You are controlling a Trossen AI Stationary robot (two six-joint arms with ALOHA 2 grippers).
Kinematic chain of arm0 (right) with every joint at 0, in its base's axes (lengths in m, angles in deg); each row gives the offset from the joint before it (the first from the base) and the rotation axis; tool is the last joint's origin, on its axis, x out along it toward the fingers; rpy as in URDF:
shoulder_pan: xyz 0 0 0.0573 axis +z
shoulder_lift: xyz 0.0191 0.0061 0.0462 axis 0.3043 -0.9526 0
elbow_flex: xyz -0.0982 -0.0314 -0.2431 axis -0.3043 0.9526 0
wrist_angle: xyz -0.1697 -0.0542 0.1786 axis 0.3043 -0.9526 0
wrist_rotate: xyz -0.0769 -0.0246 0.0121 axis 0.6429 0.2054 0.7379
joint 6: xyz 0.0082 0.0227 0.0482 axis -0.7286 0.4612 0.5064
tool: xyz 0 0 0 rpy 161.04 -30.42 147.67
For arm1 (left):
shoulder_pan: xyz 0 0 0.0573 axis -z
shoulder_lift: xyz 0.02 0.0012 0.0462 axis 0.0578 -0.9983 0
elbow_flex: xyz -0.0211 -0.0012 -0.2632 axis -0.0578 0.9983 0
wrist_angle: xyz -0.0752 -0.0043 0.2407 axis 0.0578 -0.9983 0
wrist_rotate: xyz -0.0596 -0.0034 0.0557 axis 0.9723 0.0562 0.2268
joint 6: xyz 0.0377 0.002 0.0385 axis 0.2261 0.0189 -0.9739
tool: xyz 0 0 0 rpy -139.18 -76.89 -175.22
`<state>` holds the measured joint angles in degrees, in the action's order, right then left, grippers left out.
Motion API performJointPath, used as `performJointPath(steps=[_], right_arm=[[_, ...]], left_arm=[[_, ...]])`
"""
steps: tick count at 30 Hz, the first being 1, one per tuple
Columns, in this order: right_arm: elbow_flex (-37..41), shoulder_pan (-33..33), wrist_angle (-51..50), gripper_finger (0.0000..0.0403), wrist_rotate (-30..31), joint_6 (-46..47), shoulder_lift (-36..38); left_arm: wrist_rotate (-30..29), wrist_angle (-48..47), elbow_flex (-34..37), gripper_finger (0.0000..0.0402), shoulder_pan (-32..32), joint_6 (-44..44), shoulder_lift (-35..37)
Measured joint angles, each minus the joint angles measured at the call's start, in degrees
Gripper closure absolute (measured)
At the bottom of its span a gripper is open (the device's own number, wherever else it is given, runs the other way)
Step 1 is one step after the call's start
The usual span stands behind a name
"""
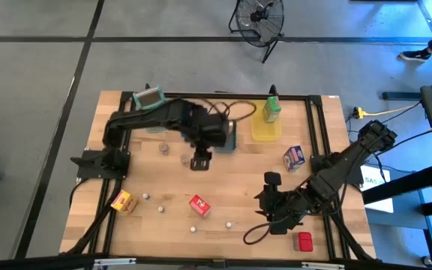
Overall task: Pick & Place Kitchen Items
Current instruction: Put the red seasoning can into the blue bin
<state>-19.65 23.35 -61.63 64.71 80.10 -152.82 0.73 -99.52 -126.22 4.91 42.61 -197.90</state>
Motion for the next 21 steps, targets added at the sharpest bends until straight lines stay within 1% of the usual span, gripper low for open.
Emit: performJointPath(steps=[8, 10, 16, 21], right_arm=[[0.0, 2.7, -1.2, 0.0192, -0.2, 0.0, 0.0], [0.0, 3.2, -1.2, 0.0192, -1.6, 0.0, 0.0], [0.0, 4.5, -1.2, 0.0192, -5.5, 0.7, 0.0], [0.0, 5.2, -1.3, 0.0192, -6.1, 0.0, 0.0]], left_arm=[[0.0, 0.0, 0.0, 0.0204, 10.9, 1.5, 4.0], [-0.2, 0.0, 0.0, 0.0204, 13.8, 2.2, 4.5], [-8.4, 0.0, 0.0, 0.0203, 23.3, 5.5, 5.1], [-17.8, 0.0, 0.0, 0.0203, 30.6, 10.0, 5.0]])
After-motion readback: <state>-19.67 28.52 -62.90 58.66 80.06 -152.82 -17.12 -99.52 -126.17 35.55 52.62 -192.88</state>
